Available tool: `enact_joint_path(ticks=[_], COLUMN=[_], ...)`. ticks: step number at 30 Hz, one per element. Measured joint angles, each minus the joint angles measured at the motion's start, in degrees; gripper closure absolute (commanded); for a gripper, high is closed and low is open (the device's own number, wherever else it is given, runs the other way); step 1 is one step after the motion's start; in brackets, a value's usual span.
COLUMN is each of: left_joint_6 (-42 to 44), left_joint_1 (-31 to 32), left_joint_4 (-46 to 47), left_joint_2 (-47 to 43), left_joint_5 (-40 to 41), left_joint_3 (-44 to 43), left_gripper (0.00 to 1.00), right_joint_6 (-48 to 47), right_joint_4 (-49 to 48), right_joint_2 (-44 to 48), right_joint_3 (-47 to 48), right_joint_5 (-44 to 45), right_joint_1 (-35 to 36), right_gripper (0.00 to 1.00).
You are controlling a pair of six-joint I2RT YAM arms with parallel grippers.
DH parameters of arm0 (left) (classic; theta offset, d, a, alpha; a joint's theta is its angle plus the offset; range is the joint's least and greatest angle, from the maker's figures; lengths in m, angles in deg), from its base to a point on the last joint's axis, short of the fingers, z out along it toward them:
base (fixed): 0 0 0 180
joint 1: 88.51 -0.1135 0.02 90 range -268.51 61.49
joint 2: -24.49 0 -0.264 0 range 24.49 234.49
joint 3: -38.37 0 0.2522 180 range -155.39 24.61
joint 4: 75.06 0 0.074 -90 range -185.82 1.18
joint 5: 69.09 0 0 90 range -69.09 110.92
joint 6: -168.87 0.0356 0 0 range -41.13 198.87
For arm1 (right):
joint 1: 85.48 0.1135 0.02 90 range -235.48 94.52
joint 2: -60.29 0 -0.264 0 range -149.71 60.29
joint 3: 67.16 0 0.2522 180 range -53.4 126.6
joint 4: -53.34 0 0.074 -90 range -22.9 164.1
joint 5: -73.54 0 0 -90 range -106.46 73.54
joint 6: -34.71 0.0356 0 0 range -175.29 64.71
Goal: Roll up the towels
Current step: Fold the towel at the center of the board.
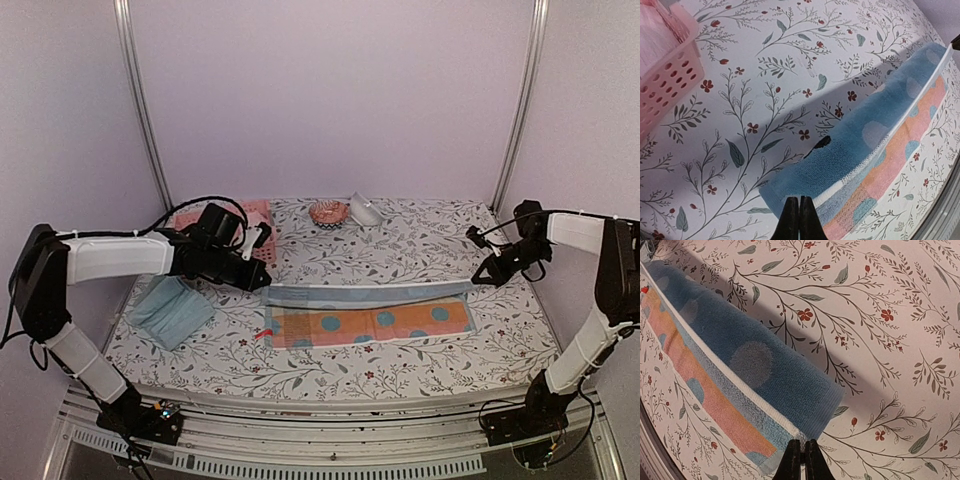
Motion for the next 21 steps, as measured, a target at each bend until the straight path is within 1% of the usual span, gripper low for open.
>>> enact_joint_path(ticks=[9, 21], left_joint_6=[0.09, -0.33], left_joint_1=[1.44, 3.15], left_joint_4=[-3.10, -4.35], left_joint_2=[0.63, 1.86], left_joint_5=[-2.10, -2.01], left_joint_3=[1.49, 5.40], left_gripper=[1.00, 1.00], right_joint_6=[-2.60, -9.14], right_joint_4=[0.70, 2.62], right_joint_2=[1.25, 3.74], right_joint_3=[-4.09, -10.45], right_joint_5=[0.02, -0.79], right_joint_1=[-0.24, -0.24], right_gripper=[0.97, 0.97])
